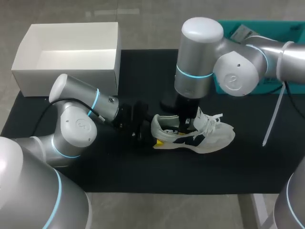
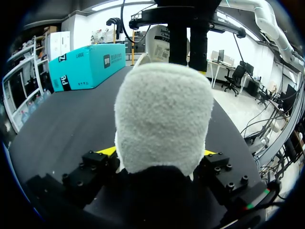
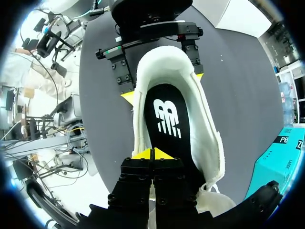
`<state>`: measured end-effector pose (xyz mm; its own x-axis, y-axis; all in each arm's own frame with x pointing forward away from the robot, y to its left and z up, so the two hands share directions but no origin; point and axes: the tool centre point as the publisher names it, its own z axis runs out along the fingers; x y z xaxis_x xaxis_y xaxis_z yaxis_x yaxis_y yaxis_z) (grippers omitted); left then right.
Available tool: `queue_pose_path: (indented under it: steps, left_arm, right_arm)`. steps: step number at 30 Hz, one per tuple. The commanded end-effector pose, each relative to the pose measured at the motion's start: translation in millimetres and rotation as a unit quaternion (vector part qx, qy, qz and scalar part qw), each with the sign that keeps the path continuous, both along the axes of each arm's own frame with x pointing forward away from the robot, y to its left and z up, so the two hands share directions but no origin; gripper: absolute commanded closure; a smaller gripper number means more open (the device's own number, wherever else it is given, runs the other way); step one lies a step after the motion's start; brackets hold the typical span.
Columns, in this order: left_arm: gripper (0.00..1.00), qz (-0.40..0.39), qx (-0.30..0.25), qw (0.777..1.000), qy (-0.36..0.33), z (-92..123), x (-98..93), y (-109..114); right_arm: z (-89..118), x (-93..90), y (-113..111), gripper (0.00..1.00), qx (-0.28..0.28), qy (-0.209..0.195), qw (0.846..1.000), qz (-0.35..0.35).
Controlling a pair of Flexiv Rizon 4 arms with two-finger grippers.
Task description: Take the shoe out of the shoebox, open the shoe tongue, remove and reinsert the insole, then place the shoe into the shoebox
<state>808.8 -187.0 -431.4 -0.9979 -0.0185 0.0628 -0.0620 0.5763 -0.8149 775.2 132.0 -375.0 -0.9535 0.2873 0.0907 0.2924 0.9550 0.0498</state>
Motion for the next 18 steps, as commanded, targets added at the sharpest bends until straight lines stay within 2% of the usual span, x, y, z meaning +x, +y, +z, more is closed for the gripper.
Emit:
queue_pose_path:
  steps: [1, 10, 18]
  left_arm:
    - [1.0, 0.001, 0.0, 1.0, 0.0, 0, 0.1, 0]
    - [1.0, 0.001, 0.0, 1.0, 0.0, 0, 0.1, 0]
    - [1.0, 0.001, 0.0, 1.0, 0.0, 0, 0.1, 0]
  right_arm:
    - [-6, 8.7, -1, 1.0, 0.003, 0.006, 1.0, 0.008]
    - [-13, 26.7, -13, 1.0, 0.009, 0.009, 1.0, 0.015]
    - [-14, 28.6, -12, 1.0, 0.004, 0.013, 1.0, 0.01]
